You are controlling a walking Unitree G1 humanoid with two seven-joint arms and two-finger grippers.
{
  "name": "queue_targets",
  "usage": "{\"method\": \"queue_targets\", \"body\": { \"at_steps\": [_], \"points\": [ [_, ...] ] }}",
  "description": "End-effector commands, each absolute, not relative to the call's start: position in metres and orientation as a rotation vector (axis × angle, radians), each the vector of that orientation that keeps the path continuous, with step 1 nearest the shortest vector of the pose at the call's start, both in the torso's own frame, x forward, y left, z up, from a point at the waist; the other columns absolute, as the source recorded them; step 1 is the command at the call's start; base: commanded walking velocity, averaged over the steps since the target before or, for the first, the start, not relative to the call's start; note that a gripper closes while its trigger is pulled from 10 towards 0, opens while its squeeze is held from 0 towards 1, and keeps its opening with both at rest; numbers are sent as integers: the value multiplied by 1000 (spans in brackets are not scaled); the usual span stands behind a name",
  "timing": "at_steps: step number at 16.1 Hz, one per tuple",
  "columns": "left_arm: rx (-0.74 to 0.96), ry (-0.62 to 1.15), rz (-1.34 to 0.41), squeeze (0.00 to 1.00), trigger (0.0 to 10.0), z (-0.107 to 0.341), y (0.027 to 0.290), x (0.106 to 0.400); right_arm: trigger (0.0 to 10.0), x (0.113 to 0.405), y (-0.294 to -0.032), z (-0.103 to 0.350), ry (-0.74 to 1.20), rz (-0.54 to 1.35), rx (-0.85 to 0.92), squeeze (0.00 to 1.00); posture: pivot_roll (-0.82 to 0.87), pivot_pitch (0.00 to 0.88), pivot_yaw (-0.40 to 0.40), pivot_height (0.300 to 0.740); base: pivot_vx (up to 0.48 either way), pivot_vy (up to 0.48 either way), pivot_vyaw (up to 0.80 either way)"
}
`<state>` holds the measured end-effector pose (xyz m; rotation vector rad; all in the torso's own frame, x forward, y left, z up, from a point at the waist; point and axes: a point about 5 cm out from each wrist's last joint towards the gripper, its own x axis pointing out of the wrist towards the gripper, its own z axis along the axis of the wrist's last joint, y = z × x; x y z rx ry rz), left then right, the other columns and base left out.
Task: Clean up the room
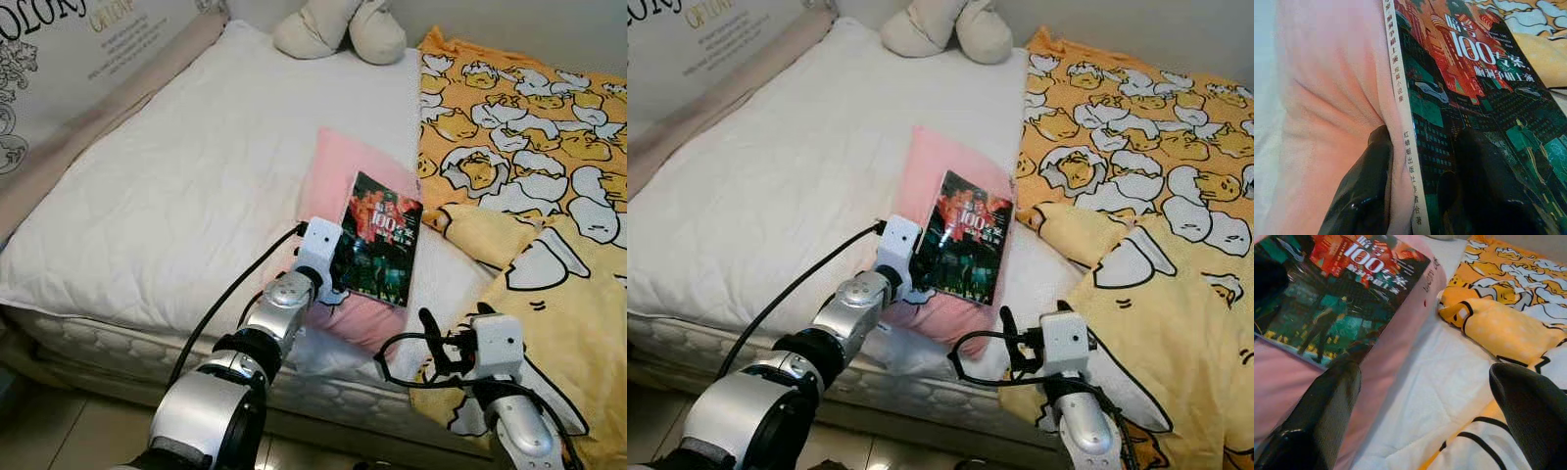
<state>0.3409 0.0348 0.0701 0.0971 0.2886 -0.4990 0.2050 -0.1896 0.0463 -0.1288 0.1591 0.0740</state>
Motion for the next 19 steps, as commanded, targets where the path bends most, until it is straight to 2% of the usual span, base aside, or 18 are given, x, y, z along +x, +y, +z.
{"method": "queue_targets", "body": {
  "at_steps": [1, 4, 5, 7, 11, 13, 19],
  "points": [
    [146, 342, -514, 0, 10000, 60, 27, 333, 10000, 203, -194, 49, 158, 68, -139, 0, -98, 0, -48, 740, 0, 0, 0],
    [168, 329, -484, 0, 10000, 60, 31, 335, 10000, 203, -193, 49, 162, 75, -141, 0, -93, 0, -48, 740, 0, 0, 0],
    [300, 249, -441, 0, 10000, 65, 35, 338, 10000, 203, -192, 49, 163, 76, -141, 0, -93, 0, -47, 740, 0, 0, 0],
    [446, 149, -395, 0, 10000, 72, 39, 342, 10000, 203, -192, 48, 165, 77, -141, 0, -89, 0, -48, 740, 0, 0, 0],
    [495, 127, -371, 0, 10000, 66, 41, 337, 10000, 200, -191, 45, 177, 78, -141, 0, -91, 0, -48, 740, 0, 0, 0],
    [575, 74, -324, 0, 10000, 66, 43, 336, 10000, 199, -192, 45, 182, 78, -142, 0, -91, 3, -50, 740, 0, 0, 0],
    [755, 10, -139, 0, 10000, 67, 69, 341, 10000, 197, -192, 44, 188, 79, -144, 0, -92, 8, -49, 740, 0, 0, 0]
  ]
}}
